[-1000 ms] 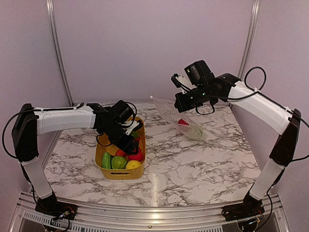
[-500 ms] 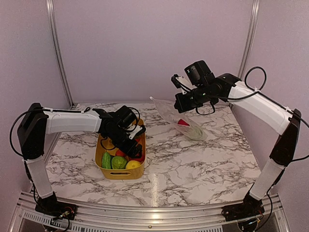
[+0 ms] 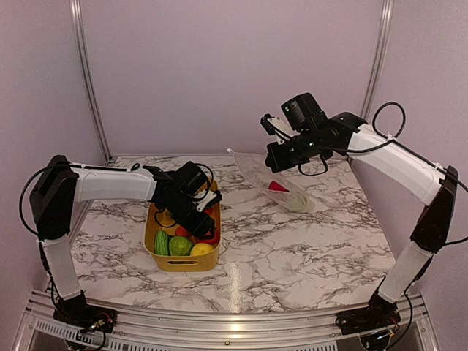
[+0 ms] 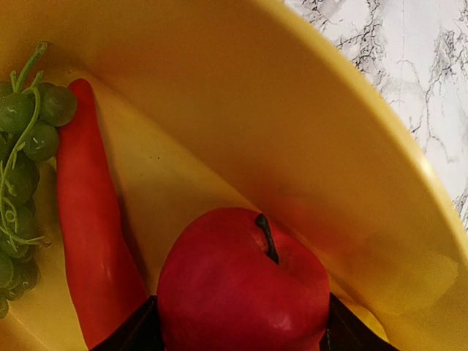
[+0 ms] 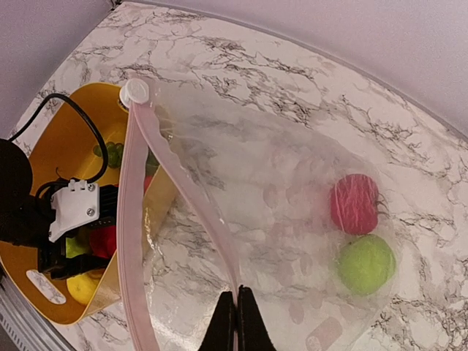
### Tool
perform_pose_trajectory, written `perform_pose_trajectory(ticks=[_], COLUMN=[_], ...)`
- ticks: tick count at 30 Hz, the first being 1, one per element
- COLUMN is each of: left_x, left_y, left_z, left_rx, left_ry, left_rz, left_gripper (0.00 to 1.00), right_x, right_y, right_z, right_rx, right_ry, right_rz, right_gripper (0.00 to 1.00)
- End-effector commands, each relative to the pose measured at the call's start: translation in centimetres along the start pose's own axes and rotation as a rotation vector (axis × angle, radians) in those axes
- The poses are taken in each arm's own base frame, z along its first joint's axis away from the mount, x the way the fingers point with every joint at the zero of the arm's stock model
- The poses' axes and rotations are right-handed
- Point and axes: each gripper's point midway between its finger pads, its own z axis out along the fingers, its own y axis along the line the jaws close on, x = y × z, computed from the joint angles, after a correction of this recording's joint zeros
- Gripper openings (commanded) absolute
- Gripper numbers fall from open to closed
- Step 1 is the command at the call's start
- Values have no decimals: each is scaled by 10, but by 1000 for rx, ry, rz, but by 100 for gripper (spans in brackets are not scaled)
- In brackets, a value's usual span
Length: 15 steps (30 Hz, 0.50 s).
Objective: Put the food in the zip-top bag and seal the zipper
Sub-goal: Pick up the fake fruit from the bin.
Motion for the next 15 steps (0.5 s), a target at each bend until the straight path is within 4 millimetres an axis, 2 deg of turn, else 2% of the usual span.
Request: perform_pose_trajectory(ticks=[1, 4, 8, 11, 15], left_x=[1, -8, -32, -61, -112], left_y=[4, 4, 1, -7, -30], left_z=[-26, -50, -88, -122, -178], left_rx=[-48, -70, -84, -52, 61], left_ry=[-14, -62, -161, -289, -529], left_rz=[-12, -20, -50, -100, -139], left_gripper=[60, 60, 60, 60, 56], right_x=[-5, -4, -3, -4, -10], right_y=[-1, 0, -1, 0, 4], right_z=[-12, -11, -9, -7, -5], right_rx=[0, -2, 0, -6, -19], right_ry=[-29, -29, -22, -25, -30], right_rz=[9, 9, 6, 4, 2], right_gripper=[0, 0, 0, 0, 0])
